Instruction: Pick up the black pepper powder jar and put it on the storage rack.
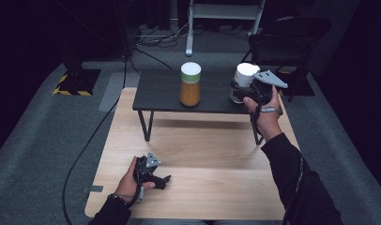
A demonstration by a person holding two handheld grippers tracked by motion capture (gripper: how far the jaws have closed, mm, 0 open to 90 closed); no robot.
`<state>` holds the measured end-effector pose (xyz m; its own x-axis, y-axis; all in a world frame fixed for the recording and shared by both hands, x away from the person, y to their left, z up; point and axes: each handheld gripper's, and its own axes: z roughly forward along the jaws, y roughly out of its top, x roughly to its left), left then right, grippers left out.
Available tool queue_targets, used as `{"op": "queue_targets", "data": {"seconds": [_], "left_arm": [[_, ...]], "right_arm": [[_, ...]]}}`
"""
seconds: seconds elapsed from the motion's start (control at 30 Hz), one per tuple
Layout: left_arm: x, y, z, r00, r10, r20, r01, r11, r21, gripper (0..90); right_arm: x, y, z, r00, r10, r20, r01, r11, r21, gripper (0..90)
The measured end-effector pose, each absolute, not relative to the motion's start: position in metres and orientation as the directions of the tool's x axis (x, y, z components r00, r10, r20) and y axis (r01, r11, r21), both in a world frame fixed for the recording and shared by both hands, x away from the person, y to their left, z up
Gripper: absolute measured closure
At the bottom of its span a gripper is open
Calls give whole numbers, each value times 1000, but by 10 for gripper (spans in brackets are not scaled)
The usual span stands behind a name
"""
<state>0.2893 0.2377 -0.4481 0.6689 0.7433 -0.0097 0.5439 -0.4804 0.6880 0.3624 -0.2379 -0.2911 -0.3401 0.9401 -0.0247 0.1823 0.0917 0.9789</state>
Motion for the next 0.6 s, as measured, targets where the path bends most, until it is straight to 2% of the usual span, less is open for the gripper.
{"op": "queue_targets", "data": {"seconds": [0.4,0.6], "left_arm": [[289,238,-448,669,743,-10,544,-480,688,4],[289,238,-448,669,743,-10,544,-480,688,4]], "right_arm": [[359,-236,-291,-325,945,-38,181,101,978,271],[357,-235,-289,-315,948,-49,190,114,975,205]]}}
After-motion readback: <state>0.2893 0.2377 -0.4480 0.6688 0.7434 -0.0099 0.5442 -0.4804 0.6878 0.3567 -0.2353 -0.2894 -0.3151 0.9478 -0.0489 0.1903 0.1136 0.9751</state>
